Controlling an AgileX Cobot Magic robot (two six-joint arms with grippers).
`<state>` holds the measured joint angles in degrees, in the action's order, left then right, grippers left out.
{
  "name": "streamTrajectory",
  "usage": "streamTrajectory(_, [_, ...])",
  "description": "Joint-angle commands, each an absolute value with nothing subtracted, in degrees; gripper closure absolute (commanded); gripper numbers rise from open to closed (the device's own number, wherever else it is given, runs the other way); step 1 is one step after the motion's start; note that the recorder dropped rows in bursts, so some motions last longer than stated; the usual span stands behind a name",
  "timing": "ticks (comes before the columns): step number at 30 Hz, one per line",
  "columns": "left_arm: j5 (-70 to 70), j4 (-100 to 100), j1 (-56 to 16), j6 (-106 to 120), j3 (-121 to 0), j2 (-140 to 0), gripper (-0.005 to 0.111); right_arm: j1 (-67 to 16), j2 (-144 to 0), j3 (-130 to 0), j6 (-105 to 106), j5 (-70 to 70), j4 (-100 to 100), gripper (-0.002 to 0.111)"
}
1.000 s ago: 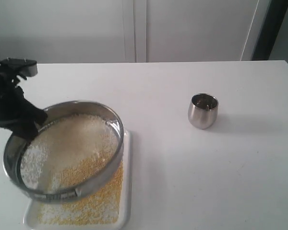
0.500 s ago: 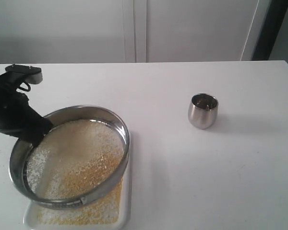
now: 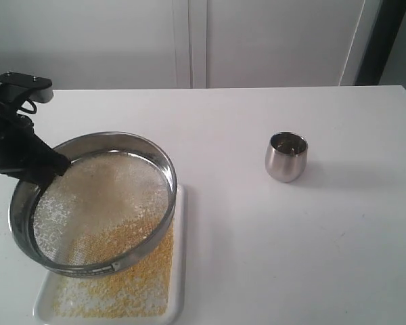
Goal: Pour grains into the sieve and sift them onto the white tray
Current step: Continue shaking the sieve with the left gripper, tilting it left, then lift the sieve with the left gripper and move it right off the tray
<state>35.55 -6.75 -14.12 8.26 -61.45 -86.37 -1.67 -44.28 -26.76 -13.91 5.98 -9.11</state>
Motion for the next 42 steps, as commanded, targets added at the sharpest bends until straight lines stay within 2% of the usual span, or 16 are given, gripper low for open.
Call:
streamTrajectory(1, [36.4,-8.0,-14.4,7.6,-61.7,-85.7,0.107,-1.3,-44.1,-26.6,-14.0,6.2,-9.3,0.108])
streamTrajectory(7, [41.9,-5.5,-14.2,9.4,-61.7,-85.2,0.107,-1.3,-44.1,-26.6,-14.0,6.1,-9.3,0.108])
streamTrajectory(9, [39.6,-6.0,-13.2,7.4,-61.7,-85.0,0.107,-1.3,-44.1,-26.6,-14.0,6.1,-9.3,0.108])
streamTrajectory(11, [33.5,-13.3,-12.9,5.2,-61.7,-85.4,0.107,-1.3,-44.1,-26.6,-14.0,6.1,-9.3,0.108])
streamTrajectory(13, [35.8,-21.2,-16.5,18.5,-62.5,-86.9,0.107,-1.3,-44.1,-26.6,-14.0,6.1,-9.3,0.108])
streamTrajectory(15, [40.0,-12.6,-18.7,17.8,-62.8,-87.8,0.107,-1.3,-44.1,-26.6,-14.0,6.1,-9.3,0.108])
streamTrajectory(17, [38.8,5.1,-16.6,-3.1,-62.7,-88.1,0.107,-1.3,-44.1,-26.6,-14.0,6.1,-9.3,0.108])
streamTrajectory(18, [38.4,7.3,-14.5,-6.2,-62.7,-88.1,0.107,-1.3,-44.1,-26.6,-14.0,6.1,-9.3,0.108])
streamTrajectory(20, [37.8,0.0,-12.0,-1.2,-62.8,-88.1,0.107,-1.3,-44.1,-26.6,-14.0,6.3,-9.3,0.108])
streamTrajectory(23, [39.9,-16.7,-14.7,18.1,-62.4,-88.6,0.107,-1.3,-44.1,-26.6,-14.4,6.0,-9.3,0.108])
streamTrajectory(27, [39.9,-13.7,-13.8,11.9,-62.4,-88.6,0.107,-1.3,-44.1,-26.6,-15.7,6.1,-9.3,0.108])
streamTrajectory(30, [42.1,-15.8,-14.3,17.8,-62.4,-88.6,0.107,-1.3,-44.1,-26.6,-15.7,6.1,-9.3,0.108])
streamTrajectory(33, [39.6,-16.1,-12.1,14.8,-62.6,-88.6,0.107,-1.3,-44.1,-26.6,-15.7,6.1,-9.3,0.108])
streamTrajectory(42, [40.7,-19.3,-12.0,16.8,-63.4,-88.6,0.107,-1.3,-44.1,-26.6,-15.7,6.1,-9.3,0.108])
